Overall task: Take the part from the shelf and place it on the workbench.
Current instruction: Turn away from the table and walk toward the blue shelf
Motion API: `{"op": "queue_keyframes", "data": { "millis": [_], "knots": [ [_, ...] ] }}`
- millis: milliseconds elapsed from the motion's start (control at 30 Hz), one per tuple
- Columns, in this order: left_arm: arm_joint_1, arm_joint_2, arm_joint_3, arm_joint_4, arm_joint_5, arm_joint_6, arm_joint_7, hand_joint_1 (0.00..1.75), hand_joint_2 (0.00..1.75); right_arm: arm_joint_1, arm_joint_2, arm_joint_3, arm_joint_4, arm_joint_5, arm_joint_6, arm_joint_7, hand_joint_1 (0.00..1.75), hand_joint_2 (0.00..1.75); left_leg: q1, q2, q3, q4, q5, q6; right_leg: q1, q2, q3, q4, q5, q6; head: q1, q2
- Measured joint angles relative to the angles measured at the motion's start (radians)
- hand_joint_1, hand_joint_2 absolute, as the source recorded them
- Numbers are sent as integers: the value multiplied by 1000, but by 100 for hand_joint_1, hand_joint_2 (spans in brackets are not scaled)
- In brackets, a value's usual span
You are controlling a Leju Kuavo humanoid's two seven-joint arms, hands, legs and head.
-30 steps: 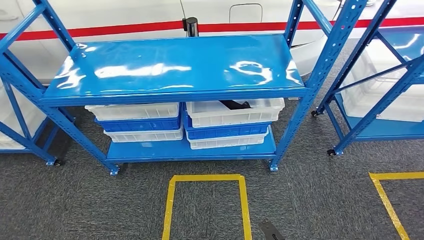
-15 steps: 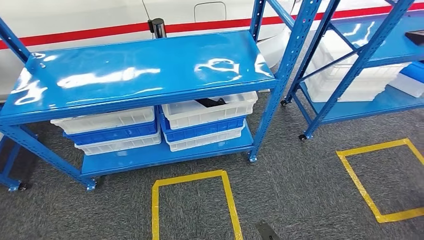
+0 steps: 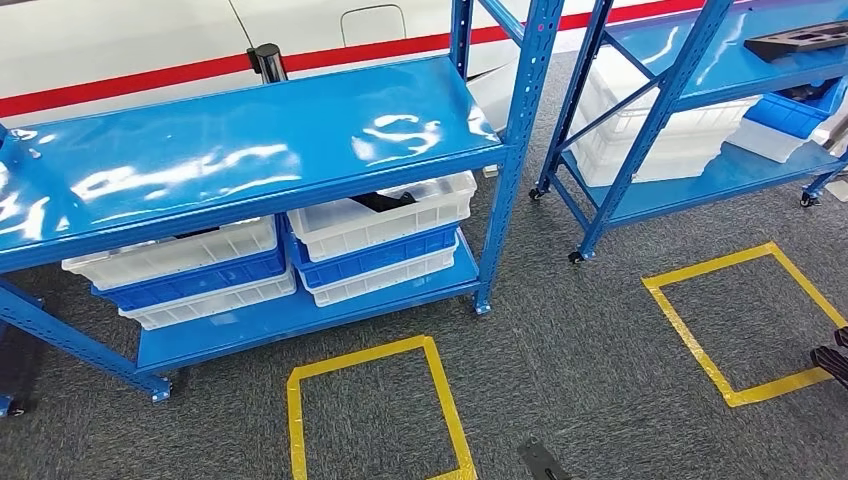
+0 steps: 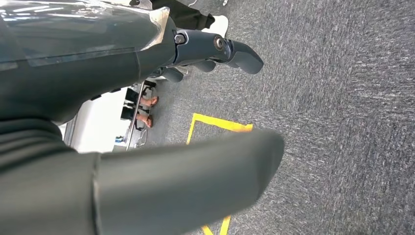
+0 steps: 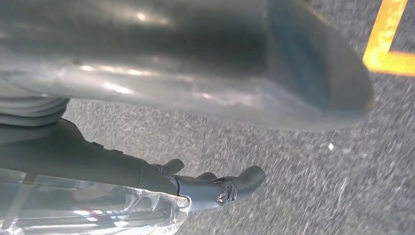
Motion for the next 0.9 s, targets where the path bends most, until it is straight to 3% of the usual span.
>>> {"op": "queue_keyframes", "data": {
  "millis": [100, 367, 600, 733, 833, 867, 900],
  "knots": [
    [0, 0, 0, 0, -1, 7, 0, 0, 175, 0, 2, 0, 0, 4, -11, 12, 0, 175, 2, -1, -2, -4, 6, -9, 4, 0, -3, 1, 3, -5, 0, 0],
    [0, -2, 0, 0, 0, 8, 0, 0, 175, -1, 2, 1, 0, 9, -14, 15, 0, 175, 1, -1, -2, -5, 7, -24, 8, 0, -7, 1, 3, -6, 0, 0],
    [3, -2, -6, -1, 5, 1, 0, 0, 175, 1, 3, 0, 0, -9, -14, 25, 0, 175, -6, -1, -3, -5, 5, -25, 4, -1, -12, 1, 3, -6, 0, 0],
    [24, 6, -70, -9, 69, -17, 0, 0, 175, 14, 2, 0, -8, -52, -9, 31, 0, 175, -9, -2, -4, -5, 5, -25, 1, -1, -12, 1, 3, -5, 0, 0],
    [35, 13, -114, -17, 121, -28, 0, 0, 175, 22, 2, 0, -16, -85, 1, 29, 0, 44, -10, -2, -5, -5, 5, -25, 0, -1, -11, 1, 3, -5, 0, 0],
    [39, 15, -129, -20, 139, -31, 0, 0, 131, 25, 2, 1, -19, -95, 4, 27, 0, 0, -10, -2, -5, -5, 5, -25, 0, -1, -11, 1, 4, -4, 0, 0],
    [42, 17, -144, -22, 155, -34, 0, 0, 87, 28, 2, 1, -22, -105, 7, 26, 0, 0, -10, -2, -5, -5, 5, -25, 0, -1, -10, 1, 4, -4, 0, 0]
  ]
}}
